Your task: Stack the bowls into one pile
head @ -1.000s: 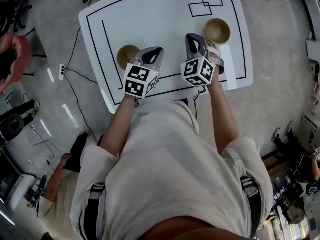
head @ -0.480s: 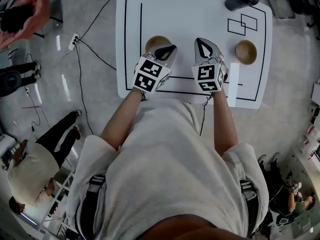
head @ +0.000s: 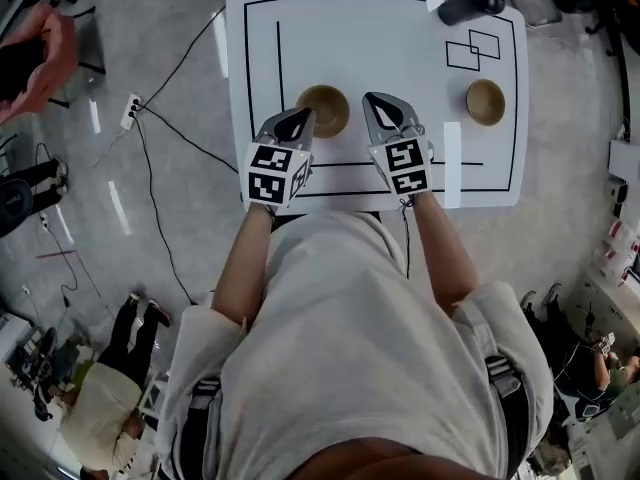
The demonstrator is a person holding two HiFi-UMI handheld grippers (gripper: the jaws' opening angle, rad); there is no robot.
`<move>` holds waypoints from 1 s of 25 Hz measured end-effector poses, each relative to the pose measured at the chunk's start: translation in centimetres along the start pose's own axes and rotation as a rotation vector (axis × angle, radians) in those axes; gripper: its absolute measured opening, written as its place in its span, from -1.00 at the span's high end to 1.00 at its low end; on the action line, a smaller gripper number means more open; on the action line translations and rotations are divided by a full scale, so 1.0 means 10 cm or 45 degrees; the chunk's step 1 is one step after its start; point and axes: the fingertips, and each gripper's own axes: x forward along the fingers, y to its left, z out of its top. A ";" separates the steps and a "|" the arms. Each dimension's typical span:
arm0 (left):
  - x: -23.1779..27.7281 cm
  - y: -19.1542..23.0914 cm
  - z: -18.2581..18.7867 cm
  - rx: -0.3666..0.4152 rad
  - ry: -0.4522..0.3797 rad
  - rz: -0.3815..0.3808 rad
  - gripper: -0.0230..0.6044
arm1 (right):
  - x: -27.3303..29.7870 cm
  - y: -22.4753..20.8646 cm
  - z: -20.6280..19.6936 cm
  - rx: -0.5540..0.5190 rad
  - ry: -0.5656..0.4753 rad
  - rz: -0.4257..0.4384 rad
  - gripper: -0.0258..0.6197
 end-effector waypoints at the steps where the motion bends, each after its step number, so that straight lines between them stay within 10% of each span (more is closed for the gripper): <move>1: -0.02 0.06 -0.03 -0.013 0.013 0.009 0.92 | -0.01 0.04 0.01 0.001 0.006 -0.003 0.92; 15: 0.03 0.43 -0.60 -0.123 0.201 -0.051 0.92 | -0.33 0.72 -0.02 -0.042 0.119 -0.109 0.92; 25: 0.24 0.52 -0.73 -0.265 0.251 -0.173 0.44 | -0.68 0.70 -0.01 -0.011 0.140 -0.305 0.92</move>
